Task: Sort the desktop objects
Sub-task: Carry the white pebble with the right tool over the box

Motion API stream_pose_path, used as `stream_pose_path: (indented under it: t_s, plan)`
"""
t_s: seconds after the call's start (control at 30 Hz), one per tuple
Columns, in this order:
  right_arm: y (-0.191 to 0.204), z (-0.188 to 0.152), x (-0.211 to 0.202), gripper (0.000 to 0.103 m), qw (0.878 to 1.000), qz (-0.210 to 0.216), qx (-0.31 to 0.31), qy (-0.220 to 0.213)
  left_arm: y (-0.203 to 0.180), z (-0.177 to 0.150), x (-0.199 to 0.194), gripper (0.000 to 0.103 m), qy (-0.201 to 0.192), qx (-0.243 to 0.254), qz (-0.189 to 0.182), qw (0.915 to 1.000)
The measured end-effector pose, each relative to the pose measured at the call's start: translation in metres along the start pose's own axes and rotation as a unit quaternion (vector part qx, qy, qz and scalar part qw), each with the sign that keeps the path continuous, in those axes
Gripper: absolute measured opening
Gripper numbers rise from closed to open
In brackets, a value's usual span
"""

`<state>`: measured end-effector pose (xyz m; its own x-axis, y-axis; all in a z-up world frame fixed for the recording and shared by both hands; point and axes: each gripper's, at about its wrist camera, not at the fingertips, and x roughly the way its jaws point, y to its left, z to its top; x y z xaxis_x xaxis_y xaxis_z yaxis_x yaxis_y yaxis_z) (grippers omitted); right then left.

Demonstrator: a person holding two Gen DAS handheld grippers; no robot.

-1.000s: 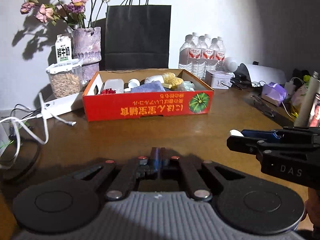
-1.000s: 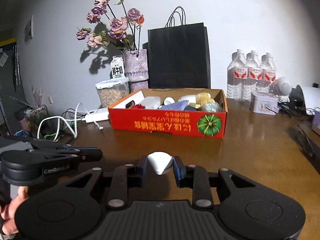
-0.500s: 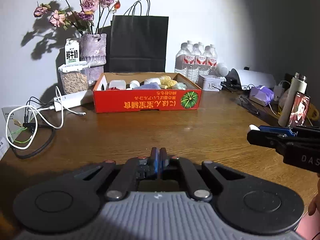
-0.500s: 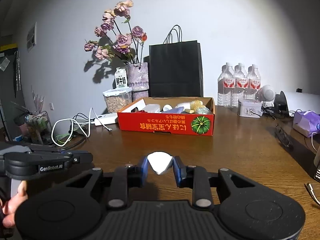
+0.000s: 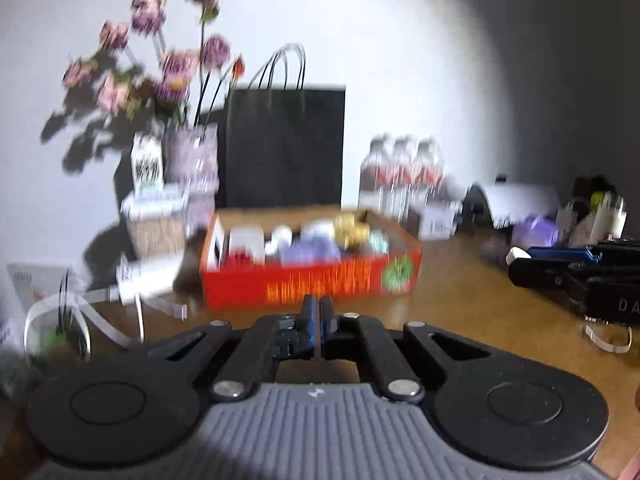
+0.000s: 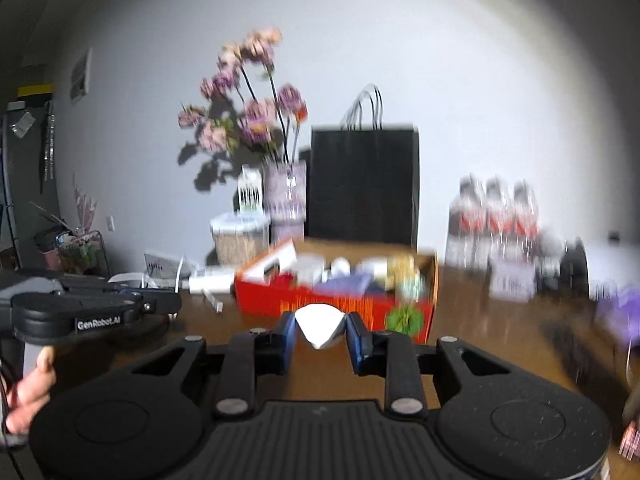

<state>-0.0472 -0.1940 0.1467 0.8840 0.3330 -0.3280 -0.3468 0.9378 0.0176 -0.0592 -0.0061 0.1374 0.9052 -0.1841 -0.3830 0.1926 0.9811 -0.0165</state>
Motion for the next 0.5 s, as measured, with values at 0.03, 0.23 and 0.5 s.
stream_pose_path:
  t_s: [0.03,0.23,0.5]
  plan:
    - [-0.004,0.013,0.004,0.026,1.000,0.001,-0.005,-0.005,0.005,0.014,0.003,0.003,-0.007,0.003,-0.005,1.0000]
    - [-0.036,0.085,0.056,0.026,1.000,0.002,-0.012,0.003,0.031,0.086,0.049,0.003,0.007,-0.009,-0.038,0.9992]
    - [-0.074,0.108,0.219,0.026,0.989,0.022,0.041,0.138,0.066,0.130,0.188,0.003,0.116,-0.055,-0.033,0.9912]
